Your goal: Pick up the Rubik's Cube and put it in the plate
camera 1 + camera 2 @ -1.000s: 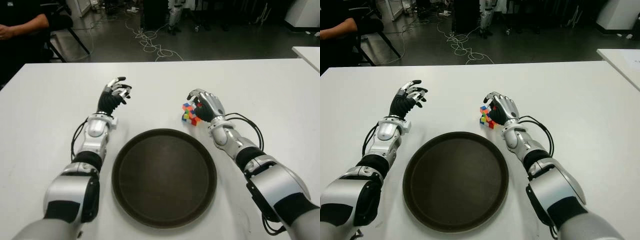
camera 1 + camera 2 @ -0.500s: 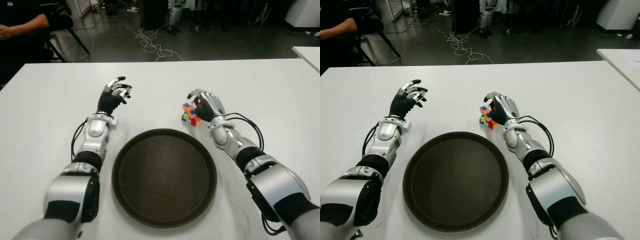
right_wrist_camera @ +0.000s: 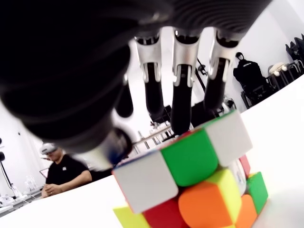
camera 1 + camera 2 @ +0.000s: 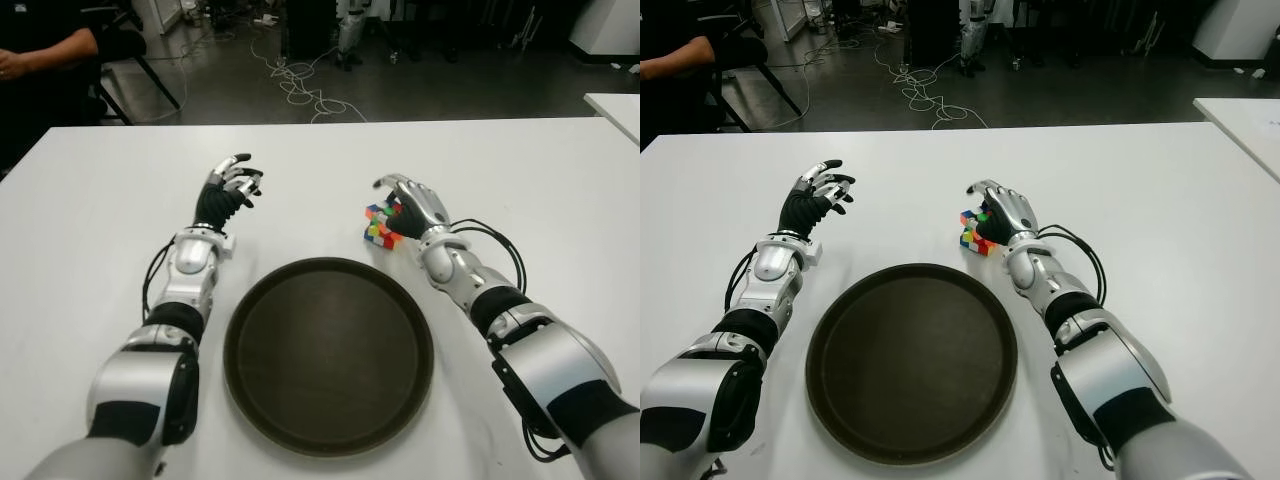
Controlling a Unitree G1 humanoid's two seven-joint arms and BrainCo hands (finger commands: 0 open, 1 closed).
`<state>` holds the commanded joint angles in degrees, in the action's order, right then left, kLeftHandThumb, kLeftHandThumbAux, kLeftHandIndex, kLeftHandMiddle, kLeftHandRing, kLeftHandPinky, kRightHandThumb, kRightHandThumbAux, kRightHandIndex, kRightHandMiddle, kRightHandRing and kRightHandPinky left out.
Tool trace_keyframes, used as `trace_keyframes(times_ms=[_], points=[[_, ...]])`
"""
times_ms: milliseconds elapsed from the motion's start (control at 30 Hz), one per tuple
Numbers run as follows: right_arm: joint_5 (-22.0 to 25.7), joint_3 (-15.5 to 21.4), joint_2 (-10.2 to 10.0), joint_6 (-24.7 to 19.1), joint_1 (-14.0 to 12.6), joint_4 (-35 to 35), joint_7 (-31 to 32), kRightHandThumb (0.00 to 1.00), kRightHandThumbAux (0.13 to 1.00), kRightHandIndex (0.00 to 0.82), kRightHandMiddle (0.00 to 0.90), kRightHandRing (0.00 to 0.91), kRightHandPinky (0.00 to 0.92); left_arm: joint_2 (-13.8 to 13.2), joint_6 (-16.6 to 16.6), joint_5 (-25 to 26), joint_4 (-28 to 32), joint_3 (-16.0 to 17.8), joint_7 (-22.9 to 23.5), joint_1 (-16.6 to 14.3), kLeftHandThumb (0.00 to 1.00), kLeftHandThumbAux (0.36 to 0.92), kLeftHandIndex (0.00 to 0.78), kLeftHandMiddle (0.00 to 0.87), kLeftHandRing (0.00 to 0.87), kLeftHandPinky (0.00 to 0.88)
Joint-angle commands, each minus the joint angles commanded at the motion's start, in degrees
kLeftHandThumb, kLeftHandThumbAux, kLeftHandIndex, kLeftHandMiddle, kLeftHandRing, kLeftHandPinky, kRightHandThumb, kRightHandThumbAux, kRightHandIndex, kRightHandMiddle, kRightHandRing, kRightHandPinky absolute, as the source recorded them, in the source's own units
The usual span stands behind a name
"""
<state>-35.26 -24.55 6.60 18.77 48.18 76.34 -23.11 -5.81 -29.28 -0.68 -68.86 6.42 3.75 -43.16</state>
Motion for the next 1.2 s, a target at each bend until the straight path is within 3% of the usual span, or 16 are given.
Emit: trace_keyframes(times_ms=[1200], points=[[0.67, 0.26, 0.13, 1.6, -0.45, -0.02, -0.48, 0.0, 0.798, 0.183, 0.178, 0.192, 0.199, -0.26, 0.54, -0.74, -0.03, -0.23, -0.02, -0.01, 0.266, 0.636, 0.205, 0.351, 0.458, 0.532]])
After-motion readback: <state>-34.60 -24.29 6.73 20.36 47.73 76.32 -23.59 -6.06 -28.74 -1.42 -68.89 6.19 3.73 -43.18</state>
